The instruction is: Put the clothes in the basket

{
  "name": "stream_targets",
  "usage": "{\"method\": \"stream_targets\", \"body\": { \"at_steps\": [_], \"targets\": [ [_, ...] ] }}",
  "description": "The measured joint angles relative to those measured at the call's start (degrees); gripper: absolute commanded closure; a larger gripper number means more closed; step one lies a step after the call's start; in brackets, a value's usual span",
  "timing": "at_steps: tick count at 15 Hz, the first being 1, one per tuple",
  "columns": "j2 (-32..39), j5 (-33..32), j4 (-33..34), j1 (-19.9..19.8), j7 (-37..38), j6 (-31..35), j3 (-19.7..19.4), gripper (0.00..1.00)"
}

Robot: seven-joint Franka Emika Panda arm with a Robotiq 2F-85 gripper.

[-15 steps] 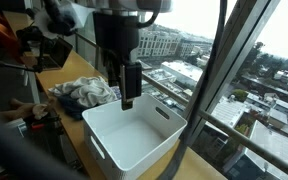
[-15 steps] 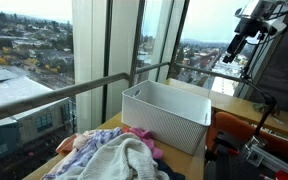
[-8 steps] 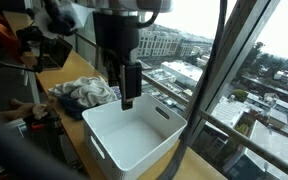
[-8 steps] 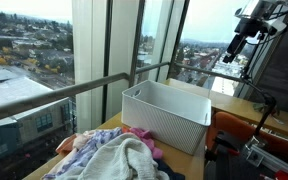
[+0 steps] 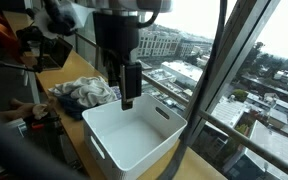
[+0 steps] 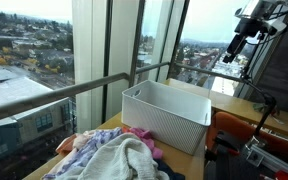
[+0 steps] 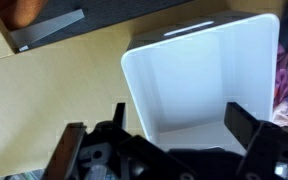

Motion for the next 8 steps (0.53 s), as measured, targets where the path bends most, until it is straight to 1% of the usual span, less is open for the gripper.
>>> {"method": "stream_targets", "body": {
  "at_steps": [3, 5, 8],
  "targets": [
    [0.05, 0.08, -0.07, 0.00, 0.18, 0.00, 0.18, 0.00],
    [0.76, 0.08, -0.33, 0.30, 1.65, 1.20, 1.60, 0.00],
    [3.86, -0.14, -0.72, 2.07, 5.96, 8.16, 5.90, 0.00]
  ]
}}
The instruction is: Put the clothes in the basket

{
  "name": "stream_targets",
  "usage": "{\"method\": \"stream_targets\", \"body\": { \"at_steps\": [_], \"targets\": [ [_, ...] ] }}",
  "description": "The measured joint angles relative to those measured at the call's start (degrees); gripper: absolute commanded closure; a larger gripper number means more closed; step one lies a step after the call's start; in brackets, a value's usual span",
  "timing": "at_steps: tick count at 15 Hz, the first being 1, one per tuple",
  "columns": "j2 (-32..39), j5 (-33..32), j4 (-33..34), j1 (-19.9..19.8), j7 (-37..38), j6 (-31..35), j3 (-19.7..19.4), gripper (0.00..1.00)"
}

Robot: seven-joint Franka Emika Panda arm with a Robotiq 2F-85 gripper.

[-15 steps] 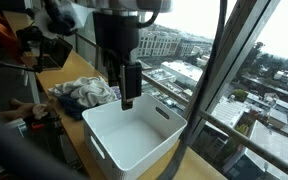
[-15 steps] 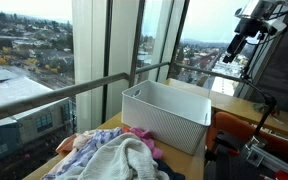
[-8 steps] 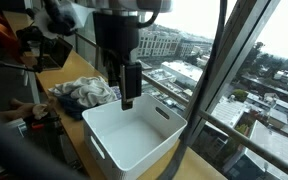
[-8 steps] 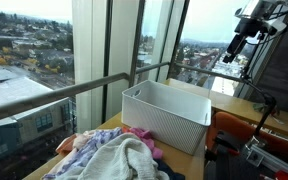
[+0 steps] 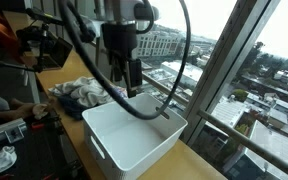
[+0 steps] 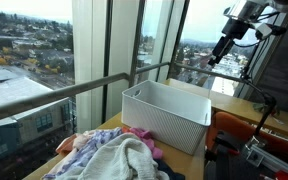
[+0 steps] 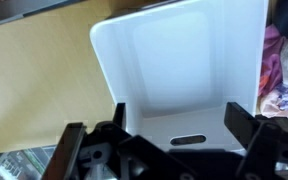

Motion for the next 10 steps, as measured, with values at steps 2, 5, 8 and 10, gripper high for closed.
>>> {"method": "stream_targets", "body": {
  "at_steps": [2, 5, 8, 10],
  "targets": [
    [2.61, -1.62, -0.20, 1.11, 3.08, 5.66, 3.15, 0.00],
    [5.65, -9.19, -1.94, 2.04, 10.43, 13.62, 8.33, 0.00],
    [6.23, -16.96, -4.01, 3.44, 19.72, 15.78, 14.18, 0.00],
    [5.72, -20.04, -4.88, 5.34, 24.97, 15.62, 18.08, 0.00]
  ]
}}
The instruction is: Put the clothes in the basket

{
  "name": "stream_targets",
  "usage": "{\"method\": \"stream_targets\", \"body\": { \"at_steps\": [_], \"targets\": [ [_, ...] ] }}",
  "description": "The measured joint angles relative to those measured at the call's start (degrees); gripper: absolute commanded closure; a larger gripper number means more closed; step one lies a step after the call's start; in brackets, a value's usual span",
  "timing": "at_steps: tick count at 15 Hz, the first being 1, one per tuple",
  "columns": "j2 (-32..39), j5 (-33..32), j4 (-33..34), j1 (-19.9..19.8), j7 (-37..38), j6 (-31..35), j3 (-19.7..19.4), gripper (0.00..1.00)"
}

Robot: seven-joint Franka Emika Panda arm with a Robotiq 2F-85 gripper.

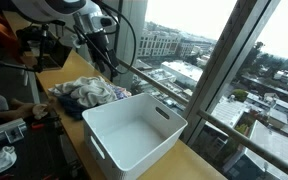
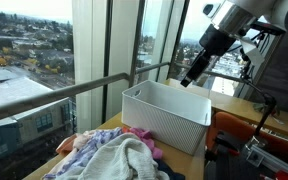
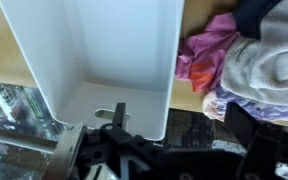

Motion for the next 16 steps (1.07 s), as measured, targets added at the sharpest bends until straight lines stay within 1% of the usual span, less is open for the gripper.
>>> {"method": "stream_targets", "body": {
  "at_steps": [5, 7, 8, 11, 14, 16],
  "targets": [
    [1.07, -5.42, 0.48, 5.23, 12.54, 0.19, 10.03, 0.00],
    [3.78, -9.29, 1.74, 5.73, 17.52, 1.68, 13.13, 0.00],
    [5.80, -11.84, 2.48, 5.68, 19.81, 3.00, 13.86, 0.00],
    [13.53, -21.47, 5.31, 4.80, 25.97, 7.55, 13.57, 0.00],
    [23.09, -31.46, 9.54, 4.15, 31.45, 11.76, 10.92, 0.00],
    [30.09, -36.13, 13.48, 4.28, 33.62, 13.42, 8.97, 0.00]
  ]
}}
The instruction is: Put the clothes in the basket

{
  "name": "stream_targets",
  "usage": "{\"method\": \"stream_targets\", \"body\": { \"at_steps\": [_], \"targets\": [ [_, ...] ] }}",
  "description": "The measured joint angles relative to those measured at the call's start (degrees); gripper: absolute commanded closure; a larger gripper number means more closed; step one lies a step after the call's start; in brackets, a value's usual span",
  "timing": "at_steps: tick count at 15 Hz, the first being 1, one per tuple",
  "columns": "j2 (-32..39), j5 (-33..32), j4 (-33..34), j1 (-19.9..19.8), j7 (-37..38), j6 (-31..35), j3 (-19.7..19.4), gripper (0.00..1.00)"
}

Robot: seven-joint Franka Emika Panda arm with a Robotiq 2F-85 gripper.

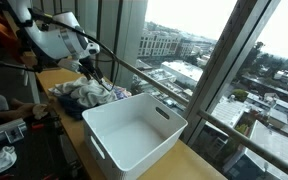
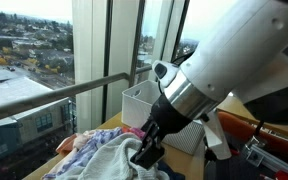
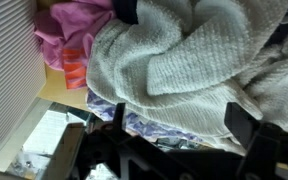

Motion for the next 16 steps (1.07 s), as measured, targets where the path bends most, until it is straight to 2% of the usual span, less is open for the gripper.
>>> {"method": "stream_targets", "body": {
  "at_steps": [1, 2, 3, 6, 9, 12, 13, 16],
  "targets": [
    [3.49, -1.42, 2.08, 0.12, 0.47, 0.78, -0.81, 0.00],
    [7.02, -2.25, 4.25, 0.21, 0.55, 1.60, -1.46, 0.08],
    [10.37, -2.52, 6.35, 0.28, 0.54, 2.17, -1.92, 0.26],
    [18.32, -2.53, 11.97, 0.30, 0.52, 2.53, -2.32, 0.49],
    [21.61, -2.53, 15.15, 0.37, 0.52, 2.53, -2.32, 0.73],
    [20.90, -2.53, 15.48, 0.38, 0.52, 2.53, -2.32, 0.94],
    [20.11, -2.53, 15.27, 0.36, 0.53, 2.53, -2.32, 1.00],
    [15.58, -2.53, 13.05, 0.08, 0.60, 2.53, -2.32, 0.97]
  ]
}}
